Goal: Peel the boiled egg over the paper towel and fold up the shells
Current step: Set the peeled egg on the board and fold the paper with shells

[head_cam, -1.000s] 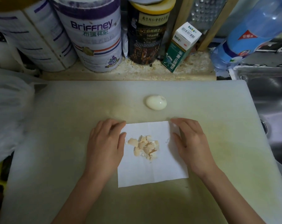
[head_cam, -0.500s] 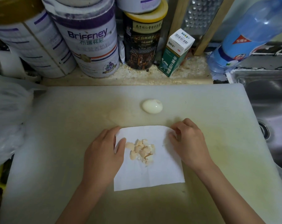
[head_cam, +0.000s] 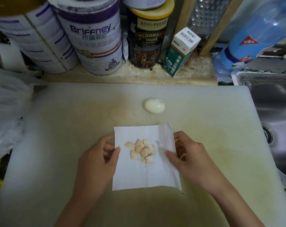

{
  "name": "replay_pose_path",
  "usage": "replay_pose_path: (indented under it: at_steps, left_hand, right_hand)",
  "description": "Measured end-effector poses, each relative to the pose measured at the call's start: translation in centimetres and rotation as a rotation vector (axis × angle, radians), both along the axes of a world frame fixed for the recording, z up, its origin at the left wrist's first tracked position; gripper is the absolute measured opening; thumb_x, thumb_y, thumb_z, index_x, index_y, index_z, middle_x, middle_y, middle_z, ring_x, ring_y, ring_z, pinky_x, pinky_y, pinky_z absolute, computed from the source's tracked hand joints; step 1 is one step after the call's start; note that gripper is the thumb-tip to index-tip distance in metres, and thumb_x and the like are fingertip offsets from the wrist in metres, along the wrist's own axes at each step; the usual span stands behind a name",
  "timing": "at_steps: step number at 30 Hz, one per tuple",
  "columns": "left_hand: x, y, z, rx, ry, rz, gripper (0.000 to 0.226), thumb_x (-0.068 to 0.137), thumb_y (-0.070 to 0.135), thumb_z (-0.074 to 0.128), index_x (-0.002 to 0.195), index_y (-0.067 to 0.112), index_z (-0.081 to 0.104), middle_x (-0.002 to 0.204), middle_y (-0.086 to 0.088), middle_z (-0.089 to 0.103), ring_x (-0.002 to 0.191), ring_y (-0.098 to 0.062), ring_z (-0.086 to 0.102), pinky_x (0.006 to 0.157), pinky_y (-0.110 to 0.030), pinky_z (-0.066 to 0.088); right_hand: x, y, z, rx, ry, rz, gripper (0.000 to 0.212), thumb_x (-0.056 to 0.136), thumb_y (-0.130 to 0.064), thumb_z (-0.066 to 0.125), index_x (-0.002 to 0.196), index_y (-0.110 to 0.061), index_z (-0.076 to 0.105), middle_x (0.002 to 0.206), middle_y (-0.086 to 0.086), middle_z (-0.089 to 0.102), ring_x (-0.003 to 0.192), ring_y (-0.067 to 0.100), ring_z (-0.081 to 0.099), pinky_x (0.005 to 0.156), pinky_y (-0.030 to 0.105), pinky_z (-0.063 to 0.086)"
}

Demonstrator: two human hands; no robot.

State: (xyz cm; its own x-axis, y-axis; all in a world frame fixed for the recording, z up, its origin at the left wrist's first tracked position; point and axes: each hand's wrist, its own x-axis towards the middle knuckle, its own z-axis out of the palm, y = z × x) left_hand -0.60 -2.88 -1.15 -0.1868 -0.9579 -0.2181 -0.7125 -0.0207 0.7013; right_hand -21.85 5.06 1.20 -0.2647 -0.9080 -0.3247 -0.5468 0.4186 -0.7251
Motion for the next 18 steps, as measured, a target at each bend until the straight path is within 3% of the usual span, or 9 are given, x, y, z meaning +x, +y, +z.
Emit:
replay_pose_path:
  at_steps: [2,4,8,11,13,15,18]
  left_hand:
    - [0.0,0.1,-0.2,0.037,0.037,0.032,0.021,0.081,0.019,0.07,0.096,0.033,0.066,0.066,0.017,0.064,0.069,0.006,0.06,0.06,-0.013,0.041]
    - [0.0,0.2,-0.2,0.064,0.057,0.064,0.02,0.08,0.022,0.068,0.087,0.041,0.064,0.069,0.021,0.066,0.067,0.006,0.061,0.06,-0.014,0.043]
    - [0.0,0.2,-0.3,0.111,0.09,0.093,0.019,0.081,0.022,0.068,0.079,0.041,0.063,0.073,0.028,0.065,0.062,0.005,0.062,0.061,-0.02,0.047]
    - [0.1,0.2,-0.5,0.164,0.146,0.139,0.015,0.082,0.021,0.068,0.082,0.036,0.067,0.065,0.018,0.067,0.057,0.0,0.061,0.064,-0.025,0.05]
    - [0.1,0.1,-0.5,0.202,0.204,0.158,0.015,0.083,0.019,0.068,0.083,0.034,0.068,0.065,0.014,0.069,0.053,-0.001,0.061,0.06,-0.019,0.051]
    - [0.0,0.0,-0.4,0.241,0.271,0.182,0.013,0.084,0.014,0.067,0.086,0.027,0.069,0.068,0.01,0.07,0.051,-0.003,0.062,0.05,-0.012,0.049]
    - [-0.3,0.0,-0.3,0.28,0.324,0.201,0.011,0.085,0.011,0.066,0.089,0.021,0.069,0.075,0.005,0.071,0.052,-0.005,0.063,0.046,-0.012,0.049]
  right_hand:
    - [1.3,-0.4,0.7,-0.075,-0.137,-0.034,0.014,0.082,-0.026,0.064,0.091,-0.033,0.056,0.069,-0.005,0.064,0.055,0.006,0.057,0.052,0.016,0.046]
    - [3.0,-0.9,0.7,-0.126,-0.146,0.005,0.014,0.083,-0.02,0.066,0.091,-0.028,0.057,0.069,-0.004,0.062,0.055,0.007,0.057,0.053,0.015,0.045]
    - [5.7,-1.6,-0.2,-0.162,-0.019,0.093,0.017,0.086,-0.018,0.063,0.102,-0.02,0.056,0.069,-0.003,0.061,0.06,0.012,0.058,0.062,0.029,0.051]
    - [6.6,-1.5,-0.4,-0.148,-0.015,0.102,0.031,0.087,-0.039,0.06,0.113,-0.023,0.055,0.08,-0.008,0.062,0.069,0.009,0.059,0.07,0.029,0.052]
    - [6.8,-1.3,-0.4,-0.138,-0.003,0.107,0.038,0.087,-0.051,0.052,0.114,-0.024,0.056,0.087,-0.01,0.062,0.074,0.008,0.06,0.072,0.027,0.051]
    - [6.7,-1.1,-0.3,-0.163,0.027,0.141,0.028,0.093,-0.043,0.048,0.108,-0.021,0.059,0.088,-0.007,0.062,0.074,0.01,0.059,0.07,0.031,0.051]
    - [6.6,-1.1,-0.4,-0.175,0.094,0.232,0.019,0.096,-0.019,0.042,0.101,-0.015,0.059,0.09,0.001,0.064,0.075,0.017,0.059,0.07,0.037,0.049]
